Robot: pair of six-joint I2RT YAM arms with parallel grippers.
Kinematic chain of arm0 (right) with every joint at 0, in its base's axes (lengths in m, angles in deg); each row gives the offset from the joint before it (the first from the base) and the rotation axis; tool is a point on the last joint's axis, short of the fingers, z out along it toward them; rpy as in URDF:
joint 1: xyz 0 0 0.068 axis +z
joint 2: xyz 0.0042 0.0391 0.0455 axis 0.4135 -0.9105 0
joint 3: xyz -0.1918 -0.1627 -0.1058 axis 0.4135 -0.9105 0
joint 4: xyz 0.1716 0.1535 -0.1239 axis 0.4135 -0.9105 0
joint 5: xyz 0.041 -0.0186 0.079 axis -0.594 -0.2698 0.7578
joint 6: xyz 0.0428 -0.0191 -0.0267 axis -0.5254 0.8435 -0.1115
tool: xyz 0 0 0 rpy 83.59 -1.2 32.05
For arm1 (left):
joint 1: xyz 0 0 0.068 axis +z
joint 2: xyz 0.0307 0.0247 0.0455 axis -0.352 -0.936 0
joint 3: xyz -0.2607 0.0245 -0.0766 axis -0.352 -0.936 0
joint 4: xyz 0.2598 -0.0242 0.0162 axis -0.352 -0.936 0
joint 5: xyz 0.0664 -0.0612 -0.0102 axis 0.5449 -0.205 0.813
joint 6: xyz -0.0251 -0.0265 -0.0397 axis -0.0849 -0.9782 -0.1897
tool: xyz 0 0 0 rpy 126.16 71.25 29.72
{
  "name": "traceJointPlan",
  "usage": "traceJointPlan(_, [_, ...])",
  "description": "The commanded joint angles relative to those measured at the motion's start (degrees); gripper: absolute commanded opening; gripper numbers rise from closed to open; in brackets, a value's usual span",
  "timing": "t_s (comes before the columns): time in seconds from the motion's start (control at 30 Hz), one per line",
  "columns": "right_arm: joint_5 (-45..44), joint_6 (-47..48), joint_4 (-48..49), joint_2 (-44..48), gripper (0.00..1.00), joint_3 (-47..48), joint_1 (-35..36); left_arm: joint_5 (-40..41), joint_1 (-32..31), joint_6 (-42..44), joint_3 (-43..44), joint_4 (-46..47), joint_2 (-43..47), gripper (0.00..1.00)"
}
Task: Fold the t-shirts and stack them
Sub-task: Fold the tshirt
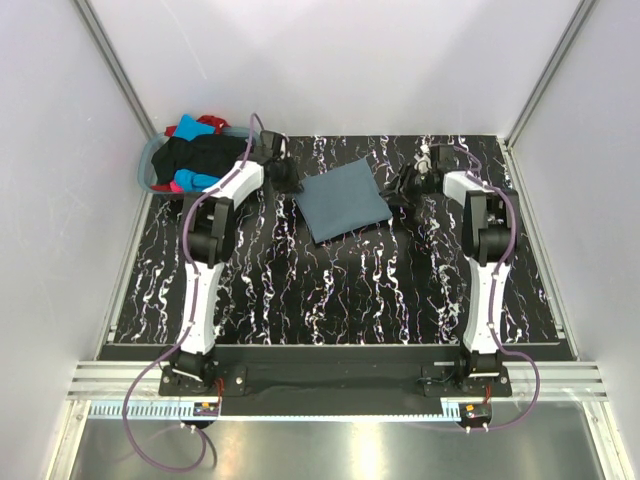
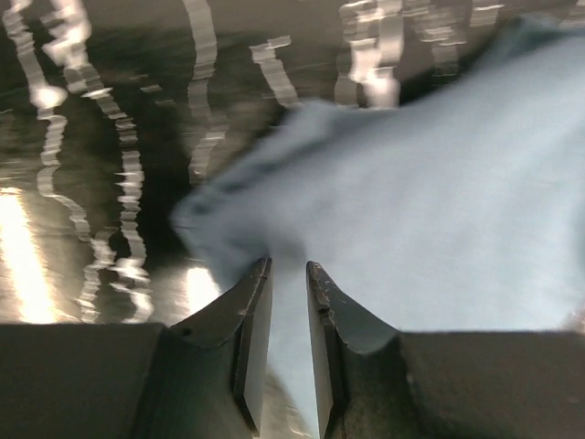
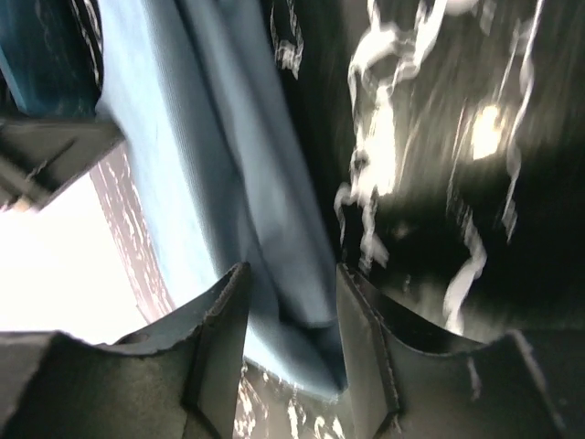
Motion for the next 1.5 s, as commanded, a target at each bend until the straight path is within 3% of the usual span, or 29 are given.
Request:
traceJointPlan(0.0, [-1.21,-1.95,5.6,8.94,0.49,-7.65,0.7,2.59,0.63,2.41,6.78,-1.42,-3.23,0.26])
traceJointPlan(0.17, [-2.98,-2.58,7.37,13.27,0.46,-14.09,1.76,1.27,0.63,2.5,9.53,-4.51,-1.23,0.27])
traceJointPlan(0.43, [-6.76,-3.02,6.76,14.5,0.45,-15.69,1.58,3.47,-1.91,4.26,3.39,-4.5,13.53,0.32])
traceJointPlan(0.57, [-3.08,-3.19,5.09,14.51,0.48,-11.56,0.88,-7.56,-3.06,-0.56,-3.89,-2.5,15.05,0.34])
traceJointPlan(0.63, [-0.27,-3.2,3.24,13.81,0.49,-8.13,0.97,-8.83,-5.42,-0.05,-5.05,-2.22,14.26,0.34])
traceJointPlan(0.9, [2.39,1.2,2.53,10.12,0.5,-6.89,2.02,-5.76,-9.56,-0.23,-8.84,-0.64,10.56,0.35])
traceJointPlan(1.0, [2.38,1.02,2.62,8.18,0.42,-7.77,2.02,-2.07,-8.86,0.39,-11.38,-0.73,10.21,0.35])
traceJointPlan(1.03, [1.95,0.94,2.62,7.83,0.33,-8.21,2.02,-1.2,-8.6,0.56,-12.69,-0.73,10.38,0.35])
traceJointPlan(1.13, [0.63,0.85,2.62,6.95,0.3,-10.05,1.94,2.5,-8.24,1.53,-14.89,-1.16,11.35,0.35])
traceJointPlan(1.47, [-7.02,2.43,-1.68,15.54,0.28,-10.15,1.85,4.52,-8.07,4.17,-12.09,-5.21,13.72,0.36])
